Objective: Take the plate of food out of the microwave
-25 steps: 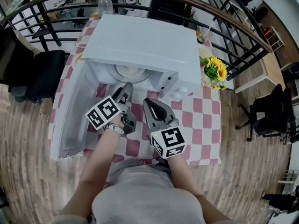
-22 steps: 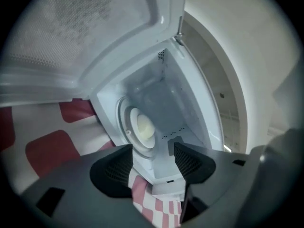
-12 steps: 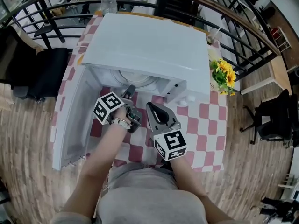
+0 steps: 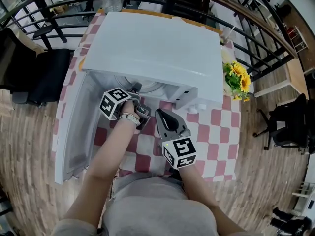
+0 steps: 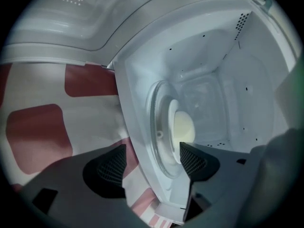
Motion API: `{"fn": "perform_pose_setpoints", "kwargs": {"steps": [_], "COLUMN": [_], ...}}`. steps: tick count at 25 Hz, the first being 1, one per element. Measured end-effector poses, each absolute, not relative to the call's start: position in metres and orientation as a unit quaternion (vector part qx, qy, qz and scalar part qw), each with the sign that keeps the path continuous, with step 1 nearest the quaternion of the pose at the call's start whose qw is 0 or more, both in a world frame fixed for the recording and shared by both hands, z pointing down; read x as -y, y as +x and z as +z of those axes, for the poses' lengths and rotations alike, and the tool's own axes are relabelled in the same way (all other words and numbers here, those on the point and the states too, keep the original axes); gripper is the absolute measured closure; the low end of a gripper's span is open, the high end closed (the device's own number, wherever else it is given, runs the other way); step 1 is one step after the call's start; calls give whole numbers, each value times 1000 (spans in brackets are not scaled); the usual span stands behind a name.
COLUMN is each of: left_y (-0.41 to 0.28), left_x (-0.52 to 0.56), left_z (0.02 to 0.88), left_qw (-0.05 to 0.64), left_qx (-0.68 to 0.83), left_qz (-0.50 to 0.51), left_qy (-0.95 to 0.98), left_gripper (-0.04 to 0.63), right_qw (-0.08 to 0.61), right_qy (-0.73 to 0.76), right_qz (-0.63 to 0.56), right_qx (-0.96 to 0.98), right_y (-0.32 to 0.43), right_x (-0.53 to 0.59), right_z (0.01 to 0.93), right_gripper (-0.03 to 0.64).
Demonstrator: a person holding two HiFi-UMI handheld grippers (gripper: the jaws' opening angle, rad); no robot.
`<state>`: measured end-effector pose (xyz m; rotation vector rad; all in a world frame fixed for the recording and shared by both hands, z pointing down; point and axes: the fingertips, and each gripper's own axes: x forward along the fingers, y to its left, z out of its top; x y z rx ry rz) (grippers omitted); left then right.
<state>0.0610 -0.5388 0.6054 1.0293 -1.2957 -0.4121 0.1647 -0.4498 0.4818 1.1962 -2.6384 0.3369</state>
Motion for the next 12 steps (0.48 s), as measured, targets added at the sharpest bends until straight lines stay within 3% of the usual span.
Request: {"fn": "perform_pose_setpoints", "kwargs": {"steps": [12], "left_y": [60], "left_x": [554], "left_z": [619], "left_qw": [672], "left_qx": [586], "left_qz": [-176], "left_qy": [417], "left_gripper": [259], "right_qw": [113], "right_qy": [411], "right_qz": [130], "right_qx": [895], "right_y": [169], "right_x": [455], "right_z": [490], "right_gripper": [591]}}
